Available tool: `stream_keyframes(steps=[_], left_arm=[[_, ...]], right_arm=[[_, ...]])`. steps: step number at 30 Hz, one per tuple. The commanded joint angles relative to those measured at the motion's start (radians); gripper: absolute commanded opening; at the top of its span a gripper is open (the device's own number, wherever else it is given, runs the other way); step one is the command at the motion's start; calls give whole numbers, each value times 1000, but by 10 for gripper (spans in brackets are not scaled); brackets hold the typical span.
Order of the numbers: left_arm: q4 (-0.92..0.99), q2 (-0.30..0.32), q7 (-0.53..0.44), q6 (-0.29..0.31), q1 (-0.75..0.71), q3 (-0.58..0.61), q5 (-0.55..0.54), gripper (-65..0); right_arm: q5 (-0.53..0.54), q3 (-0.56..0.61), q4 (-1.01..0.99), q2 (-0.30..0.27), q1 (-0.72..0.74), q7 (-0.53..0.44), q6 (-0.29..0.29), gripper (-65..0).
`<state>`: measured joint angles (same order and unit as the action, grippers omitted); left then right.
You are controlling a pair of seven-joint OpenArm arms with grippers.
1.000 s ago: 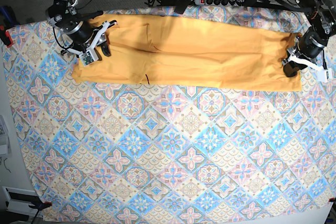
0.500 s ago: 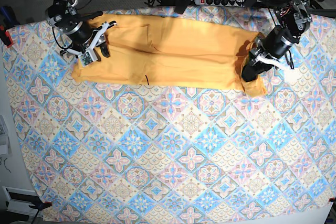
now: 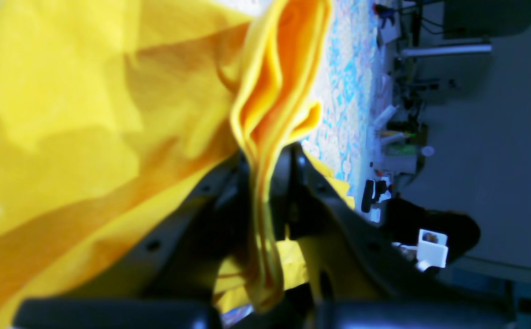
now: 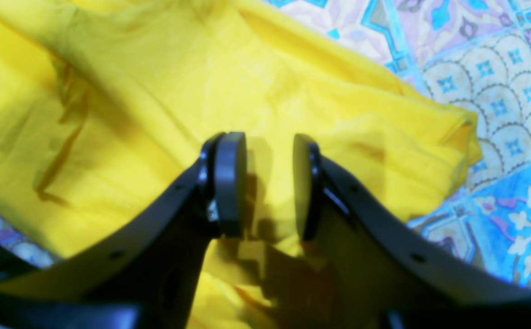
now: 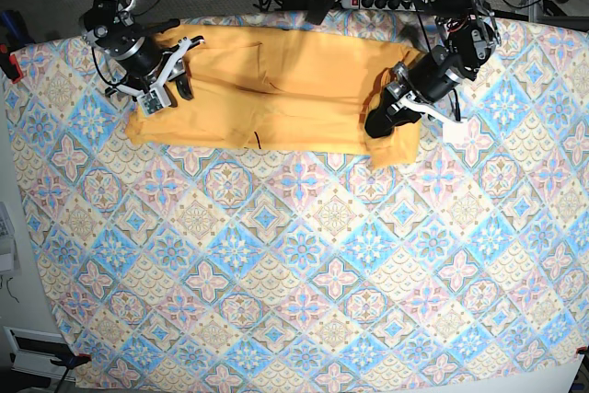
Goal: Fold the T-shirt properly
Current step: 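Fold the shirt end over toward the right gripper with the left gripper, then press the folded shirt end flat with the left gripper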
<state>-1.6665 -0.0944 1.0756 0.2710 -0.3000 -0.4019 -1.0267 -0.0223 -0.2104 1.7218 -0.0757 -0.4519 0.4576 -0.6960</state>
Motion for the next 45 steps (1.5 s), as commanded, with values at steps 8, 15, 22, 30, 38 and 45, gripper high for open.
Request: stream_keyframes(steps=[8, 15, 22, 30, 38, 45], left_arm=[[91, 18, 2, 11, 66, 50, -27, -650], [213, 61, 8, 12, 134, 128, -50, -650], [223, 74, 10, 12, 155, 174, -57, -581], [223, 88, 96, 12, 184, 174, -57, -483], [219, 157, 226, 15, 181, 254, -208, -444], [219, 258, 225, 92, 177, 246, -403, -449]], right_arm=[[14, -5, 20, -8, 3, -20, -2, -481], [14, -5, 20, -8, 3, -20, -2, -481], [15, -5, 20, -8, 3, -20, -2, -481], [15, 2, 20, -8, 3, -20, -2, -481], [15, 2, 20, -6, 18, -12, -2, -481], [15, 2, 20, -3, 18, -12, -2, -481]])
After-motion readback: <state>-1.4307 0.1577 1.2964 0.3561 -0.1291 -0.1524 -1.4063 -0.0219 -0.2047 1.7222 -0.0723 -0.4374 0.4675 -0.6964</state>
